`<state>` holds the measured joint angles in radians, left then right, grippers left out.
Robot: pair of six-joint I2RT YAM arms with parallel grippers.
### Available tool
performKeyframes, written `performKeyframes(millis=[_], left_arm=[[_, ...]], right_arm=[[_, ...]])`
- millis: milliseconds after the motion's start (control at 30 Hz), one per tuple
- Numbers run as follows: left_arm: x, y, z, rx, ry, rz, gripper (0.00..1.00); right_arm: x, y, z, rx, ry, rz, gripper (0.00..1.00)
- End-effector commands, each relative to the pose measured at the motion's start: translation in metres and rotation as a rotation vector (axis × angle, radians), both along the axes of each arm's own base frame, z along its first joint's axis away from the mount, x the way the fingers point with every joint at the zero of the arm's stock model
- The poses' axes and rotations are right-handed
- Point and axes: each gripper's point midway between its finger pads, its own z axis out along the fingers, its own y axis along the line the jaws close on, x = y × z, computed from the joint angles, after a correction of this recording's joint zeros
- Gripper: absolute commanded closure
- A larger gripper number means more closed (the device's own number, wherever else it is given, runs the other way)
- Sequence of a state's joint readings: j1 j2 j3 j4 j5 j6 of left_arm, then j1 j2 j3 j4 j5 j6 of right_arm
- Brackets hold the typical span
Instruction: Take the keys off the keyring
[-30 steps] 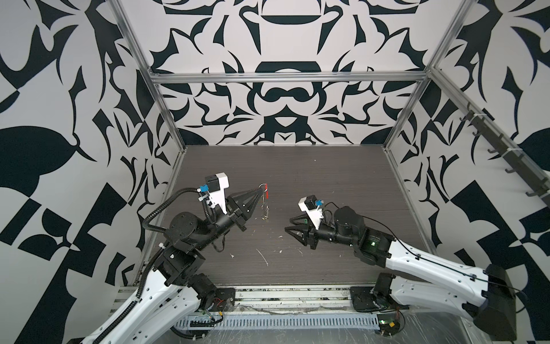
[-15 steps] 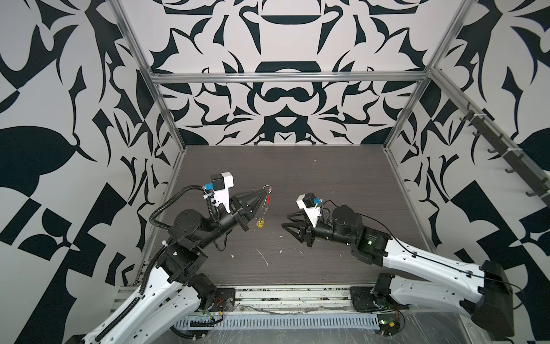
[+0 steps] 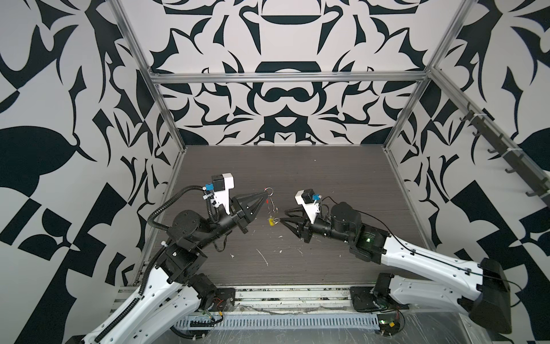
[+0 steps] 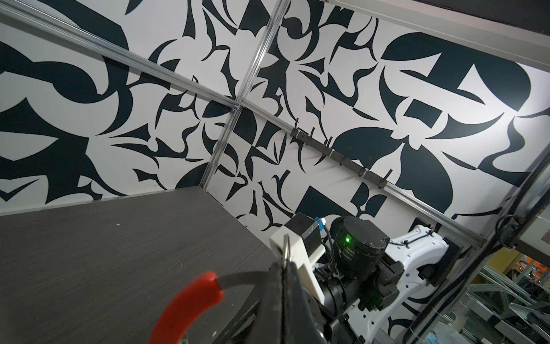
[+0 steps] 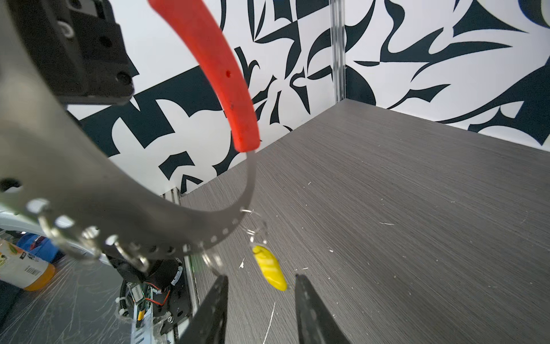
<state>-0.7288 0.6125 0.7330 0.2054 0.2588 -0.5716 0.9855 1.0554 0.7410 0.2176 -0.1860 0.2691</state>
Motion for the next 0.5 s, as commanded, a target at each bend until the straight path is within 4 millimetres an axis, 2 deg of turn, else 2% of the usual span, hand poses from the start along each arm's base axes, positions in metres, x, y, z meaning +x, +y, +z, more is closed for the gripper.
performKeyframes(millis=[0,200,467], left_arm=[[-0.011,0.003,0.026,-0.056,-0.061,-0.03,1.0],[-0.014,-0.002,0.026,-0.054,-0.067,-0.063,1.0],[-0.014,-0.002,0.025,-0.06,-0.064,-0.069,1.0]], right_arm=[[0.004,0.003,0.037,0.071,-0.077,-0.015,0.6],[0.001,0.014,0.035,0.05,-0.079,0.041,0.53],[-0.007,0.024,0.035,0.054,-0.077,0.112,0.51]])
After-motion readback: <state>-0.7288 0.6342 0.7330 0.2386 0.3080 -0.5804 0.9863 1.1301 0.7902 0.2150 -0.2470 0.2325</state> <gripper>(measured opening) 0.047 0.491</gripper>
